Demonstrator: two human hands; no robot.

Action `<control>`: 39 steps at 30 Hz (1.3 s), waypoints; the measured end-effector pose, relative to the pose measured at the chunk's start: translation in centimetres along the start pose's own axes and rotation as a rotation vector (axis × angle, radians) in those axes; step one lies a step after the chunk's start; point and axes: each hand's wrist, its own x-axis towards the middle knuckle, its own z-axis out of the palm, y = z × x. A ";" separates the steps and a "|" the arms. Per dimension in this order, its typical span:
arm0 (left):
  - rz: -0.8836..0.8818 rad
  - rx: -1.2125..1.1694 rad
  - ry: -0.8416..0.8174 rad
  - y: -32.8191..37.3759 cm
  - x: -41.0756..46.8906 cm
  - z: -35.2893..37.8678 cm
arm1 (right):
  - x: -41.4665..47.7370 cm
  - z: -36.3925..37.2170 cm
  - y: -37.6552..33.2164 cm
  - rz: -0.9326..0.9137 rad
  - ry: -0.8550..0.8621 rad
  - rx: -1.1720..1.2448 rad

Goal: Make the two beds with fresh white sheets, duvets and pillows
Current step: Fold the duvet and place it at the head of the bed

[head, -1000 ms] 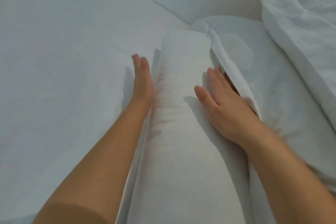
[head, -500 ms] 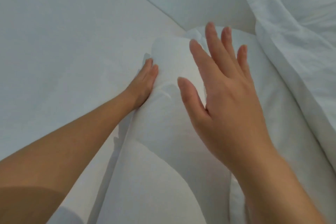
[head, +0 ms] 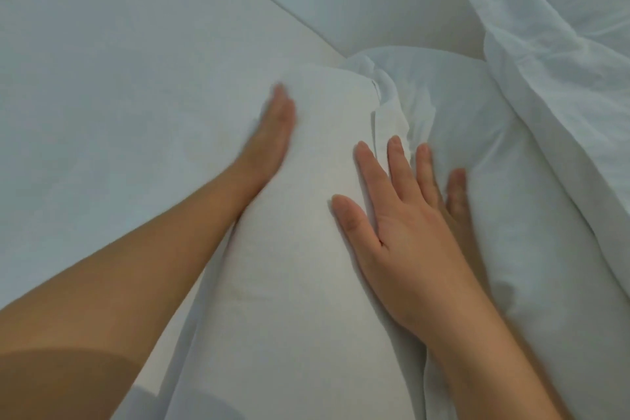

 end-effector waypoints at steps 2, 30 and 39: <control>0.036 0.073 -0.095 -0.2 0.2 0.3 | 0.1 0.3 0.0 0.011 0.006 0.051; 0.010 0.156 -0.198 1.2 -6.0 1.8 | -0.1 -0.4 0.4 0.036 -0.028 0.063; 0.046 0.145 -0.219 -1.3 -11.5 -1.0 | -0.5 -0.3 -1.0 0.069 -0.075 0.114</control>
